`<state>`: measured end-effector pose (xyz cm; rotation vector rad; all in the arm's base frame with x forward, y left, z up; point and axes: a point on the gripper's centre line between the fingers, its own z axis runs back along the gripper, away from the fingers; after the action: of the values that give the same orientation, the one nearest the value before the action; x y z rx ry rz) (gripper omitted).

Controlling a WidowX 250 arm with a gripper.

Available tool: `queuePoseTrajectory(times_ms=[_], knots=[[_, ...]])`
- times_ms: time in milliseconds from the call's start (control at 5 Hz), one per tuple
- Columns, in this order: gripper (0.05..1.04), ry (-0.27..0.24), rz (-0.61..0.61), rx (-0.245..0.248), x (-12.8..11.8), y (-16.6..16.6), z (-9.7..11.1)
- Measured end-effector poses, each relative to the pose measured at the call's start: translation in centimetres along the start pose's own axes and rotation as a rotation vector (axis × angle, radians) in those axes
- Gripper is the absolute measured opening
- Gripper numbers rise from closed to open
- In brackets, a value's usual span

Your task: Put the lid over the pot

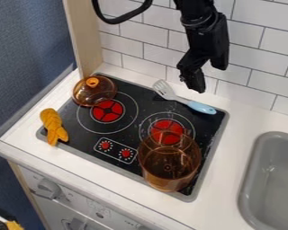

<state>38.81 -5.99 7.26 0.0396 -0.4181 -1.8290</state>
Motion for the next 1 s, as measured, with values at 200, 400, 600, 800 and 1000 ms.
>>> queuePoseTrajectory(times_ms=[200, 400, 600, 800, 1000], knots=[[1.0, -0.007, 0.01, -0.032, -0.2, -0.6, -1.1], [1.0, -0.017, 0.075, -0.039, -1.8, -1.1, -0.7], [1.0, -0.016, 0.17, -0.03, -4.8, -1.9, 0.4], [1.0, 0.021, 0.262, 0.008, -8.2, -1.9, 2.5], [1.0, 0.089, 0.355, 0.038, -12.1, -2.2, 4.6]])
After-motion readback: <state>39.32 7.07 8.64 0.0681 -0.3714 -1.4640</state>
